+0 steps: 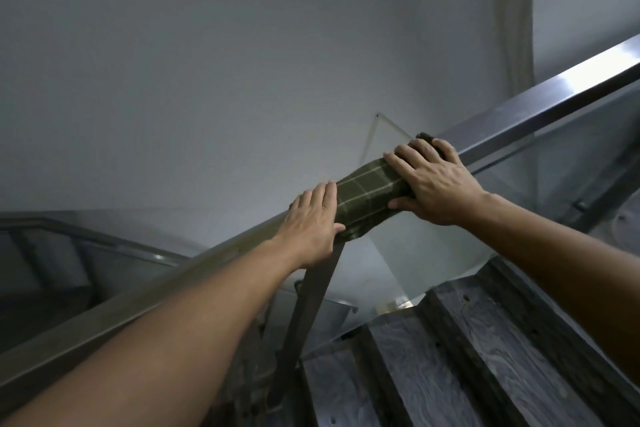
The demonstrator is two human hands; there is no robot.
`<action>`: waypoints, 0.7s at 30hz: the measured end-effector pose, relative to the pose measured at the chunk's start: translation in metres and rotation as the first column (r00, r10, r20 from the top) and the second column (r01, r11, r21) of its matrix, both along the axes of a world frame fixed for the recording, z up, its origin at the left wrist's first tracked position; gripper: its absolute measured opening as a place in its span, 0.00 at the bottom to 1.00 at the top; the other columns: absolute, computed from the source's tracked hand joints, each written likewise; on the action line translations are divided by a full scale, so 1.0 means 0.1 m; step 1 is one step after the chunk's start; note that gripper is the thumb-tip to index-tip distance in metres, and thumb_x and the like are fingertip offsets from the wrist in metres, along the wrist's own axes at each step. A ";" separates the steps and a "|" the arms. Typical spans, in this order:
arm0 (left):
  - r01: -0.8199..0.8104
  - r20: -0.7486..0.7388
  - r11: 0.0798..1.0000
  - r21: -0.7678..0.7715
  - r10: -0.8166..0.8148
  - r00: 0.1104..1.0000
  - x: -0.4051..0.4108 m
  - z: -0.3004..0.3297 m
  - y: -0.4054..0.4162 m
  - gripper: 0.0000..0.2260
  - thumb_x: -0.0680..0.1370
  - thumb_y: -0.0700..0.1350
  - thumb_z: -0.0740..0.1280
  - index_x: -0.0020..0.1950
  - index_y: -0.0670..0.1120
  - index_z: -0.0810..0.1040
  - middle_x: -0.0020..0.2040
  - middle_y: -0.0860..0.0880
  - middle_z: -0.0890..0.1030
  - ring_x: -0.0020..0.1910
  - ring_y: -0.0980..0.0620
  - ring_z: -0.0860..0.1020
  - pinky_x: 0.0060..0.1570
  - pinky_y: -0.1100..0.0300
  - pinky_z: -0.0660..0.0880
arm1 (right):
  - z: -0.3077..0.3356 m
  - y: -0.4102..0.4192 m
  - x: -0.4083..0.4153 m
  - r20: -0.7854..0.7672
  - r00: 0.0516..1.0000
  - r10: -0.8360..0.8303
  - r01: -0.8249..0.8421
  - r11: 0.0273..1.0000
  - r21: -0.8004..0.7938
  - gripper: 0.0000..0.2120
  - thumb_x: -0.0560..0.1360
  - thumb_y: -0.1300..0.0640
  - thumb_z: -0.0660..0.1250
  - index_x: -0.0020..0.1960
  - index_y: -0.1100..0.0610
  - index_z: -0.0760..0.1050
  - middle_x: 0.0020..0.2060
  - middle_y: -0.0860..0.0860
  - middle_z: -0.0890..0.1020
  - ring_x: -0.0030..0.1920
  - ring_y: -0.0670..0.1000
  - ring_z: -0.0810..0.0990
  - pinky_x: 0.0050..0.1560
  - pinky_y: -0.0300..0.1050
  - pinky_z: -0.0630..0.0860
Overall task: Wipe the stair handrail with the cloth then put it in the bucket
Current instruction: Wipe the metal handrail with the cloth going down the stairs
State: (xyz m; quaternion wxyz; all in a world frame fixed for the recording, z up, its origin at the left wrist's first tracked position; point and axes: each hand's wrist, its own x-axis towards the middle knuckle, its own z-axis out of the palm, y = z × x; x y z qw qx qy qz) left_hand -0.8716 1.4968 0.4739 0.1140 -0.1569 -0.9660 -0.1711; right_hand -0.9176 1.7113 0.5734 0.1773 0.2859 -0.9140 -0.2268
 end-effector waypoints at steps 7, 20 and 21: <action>-0.033 0.021 0.999 -0.011 0.033 0.999 0.22 -0.36 -0.48 0.34 0.81 0.53 0.56 0.78 0.47 0.38 0.76 0.42 0.54 0.73 0.44 0.57 0.74 0.48 0.56 | -0.34 -0.47 0.20 0.050 0.999 0.018 -0.018 1.000 0.003 0.37 0.73 0.33 0.56 0.75 0.46 0.47 0.72 0.55 0.64 0.73 0.61 0.58 0.73 0.61 0.50; -0.140 0.139 0.989 0.050 0.132 0.981 0.58 -0.92 -1.23 0.34 0.80 0.52 0.59 0.77 0.54 0.38 0.77 0.45 0.51 0.76 0.45 0.52 0.75 0.46 0.50 | -0.61 -1.24 0.38 0.186 0.967 0.174 -0.216 0.947 0.237 0.33 0.76 0.36 0.49 0.75 0.43 0.39 0.76 0.58 0.57 0.75 0.61 0.55 0.73 0.60 0.49; -0.152 0.147 0.987 0.051 0.143 0.979 0.62 -0.98 -1.31 0.34 0.80 0.51 0.59 0.77 0.54 0.38 0.77 0.45 0.51 0.76 0.45 0.51 0.76 0.46 0.50 | -0.64 -1.32 0.39 0.204 0.958 0.201 -0.251 0.932 0.261 0.34 0.76 0.36 0.49 0.76 0.44 0.39 0.75 0.58 0.57 0.75 0.60 0.55 0.73 0.61 0.47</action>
